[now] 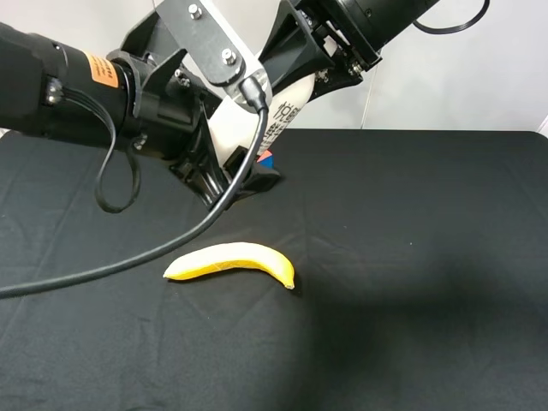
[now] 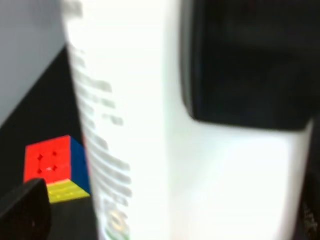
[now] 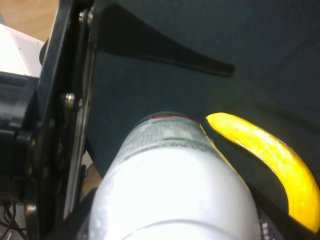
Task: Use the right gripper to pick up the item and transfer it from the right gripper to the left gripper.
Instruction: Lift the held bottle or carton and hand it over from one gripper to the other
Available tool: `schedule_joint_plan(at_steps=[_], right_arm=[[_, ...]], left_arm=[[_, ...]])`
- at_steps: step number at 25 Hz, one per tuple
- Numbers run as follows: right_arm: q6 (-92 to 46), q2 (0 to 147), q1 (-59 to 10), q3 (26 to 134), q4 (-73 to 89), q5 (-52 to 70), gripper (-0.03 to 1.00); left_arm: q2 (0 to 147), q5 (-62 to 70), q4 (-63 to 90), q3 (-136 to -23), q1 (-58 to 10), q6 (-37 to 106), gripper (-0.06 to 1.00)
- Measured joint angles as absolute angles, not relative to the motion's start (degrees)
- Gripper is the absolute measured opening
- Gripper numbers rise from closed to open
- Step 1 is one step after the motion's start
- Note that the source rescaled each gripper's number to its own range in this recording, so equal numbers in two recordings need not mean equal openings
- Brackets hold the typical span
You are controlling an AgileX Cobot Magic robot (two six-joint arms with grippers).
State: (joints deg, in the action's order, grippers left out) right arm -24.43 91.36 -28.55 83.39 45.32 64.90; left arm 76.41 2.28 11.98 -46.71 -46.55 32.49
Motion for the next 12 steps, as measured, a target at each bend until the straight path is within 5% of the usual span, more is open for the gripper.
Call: schedule_joint_plan(at_steps=[6, 8, 10, 12], right_arm=[[-24.4, 91.4, -28.5, 83.4, 45.4, 64.9, 0.03], [-24.4, 91.4, -28.5, 83.4, 45.4, 64.9, 0.03], [-24.4, 91.4, -28.5, 83.4, 45.6, 64.3, 0.03], [-24.3, 91.4, -28.5, 83.5, 45.7, 64.3, 0.04]], left_arm=[[76.4, 1.3, 12.0, -46.7, -46.5, 32.0, 0.72], [76.4, 0.9, 12.0, -46.7, -46.6, 30.9, 0.48], [76.4, 1.0, 12.0, -46.7, -46.8, 29.8, 0.00], [76.4, 1.1, 12.0, -46.7, -46.8, 29.7, 0.02]])
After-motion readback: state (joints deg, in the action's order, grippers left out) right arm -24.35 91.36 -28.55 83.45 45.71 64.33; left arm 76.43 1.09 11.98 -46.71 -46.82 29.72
